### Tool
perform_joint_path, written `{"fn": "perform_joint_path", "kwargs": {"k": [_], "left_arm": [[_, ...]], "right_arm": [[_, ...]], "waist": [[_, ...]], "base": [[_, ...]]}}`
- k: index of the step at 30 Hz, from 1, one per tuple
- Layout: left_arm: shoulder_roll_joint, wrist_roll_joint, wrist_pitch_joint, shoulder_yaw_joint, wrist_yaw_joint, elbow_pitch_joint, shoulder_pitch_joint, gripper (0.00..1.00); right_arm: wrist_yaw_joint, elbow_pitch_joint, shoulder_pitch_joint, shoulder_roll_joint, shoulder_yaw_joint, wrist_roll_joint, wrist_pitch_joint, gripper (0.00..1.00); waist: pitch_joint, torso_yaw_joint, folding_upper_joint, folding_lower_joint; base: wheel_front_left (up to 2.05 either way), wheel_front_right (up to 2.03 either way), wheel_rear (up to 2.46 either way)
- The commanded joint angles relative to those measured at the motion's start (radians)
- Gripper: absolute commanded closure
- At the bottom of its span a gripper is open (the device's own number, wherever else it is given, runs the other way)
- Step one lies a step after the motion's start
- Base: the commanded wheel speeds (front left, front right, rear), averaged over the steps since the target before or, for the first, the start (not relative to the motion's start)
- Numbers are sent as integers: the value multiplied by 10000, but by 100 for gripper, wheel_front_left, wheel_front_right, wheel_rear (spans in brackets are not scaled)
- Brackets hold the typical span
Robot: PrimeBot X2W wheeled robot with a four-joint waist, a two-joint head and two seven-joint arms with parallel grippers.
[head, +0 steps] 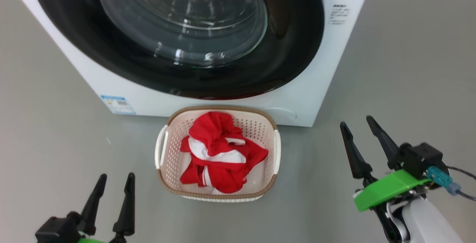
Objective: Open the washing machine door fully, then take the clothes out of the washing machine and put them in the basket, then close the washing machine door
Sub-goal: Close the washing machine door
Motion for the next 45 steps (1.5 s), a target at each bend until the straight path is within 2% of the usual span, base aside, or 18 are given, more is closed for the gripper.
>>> {"fn": "perform_joint_path", "kwargs": {"k": [1, 23, 34, 45], "left_arm": [[236, 119, -120, 418, -56, -277, 51, 0], [225, 453, -120, 896, -56, -486, 704, 0], [160, 574, -120, 1159, -56, -554, 1003, 0], [40, 767, -120, 1419, -56, -734, 1079, 0]], "right_arm": [[-36, -315, 208, -94, 147, 70, -57, 0], [-36, -869, 1800, -29, -619, 51, -57, 0], [-36, -1034, 2553, -83, -1093, 24, -57, 0], [-36, -1096, 2594, -39, -1193, -10, -57, 0]], "waist": [[-362, -332, 0, 0], [-872, -1522, 0, 0], [-1111, -1805, 0, 0], [-1109, -1926, 0, 0]], "base": [[0, 0, 0], [0, 0, 0], [0, 0, 0], [0, 0, 0]]}}
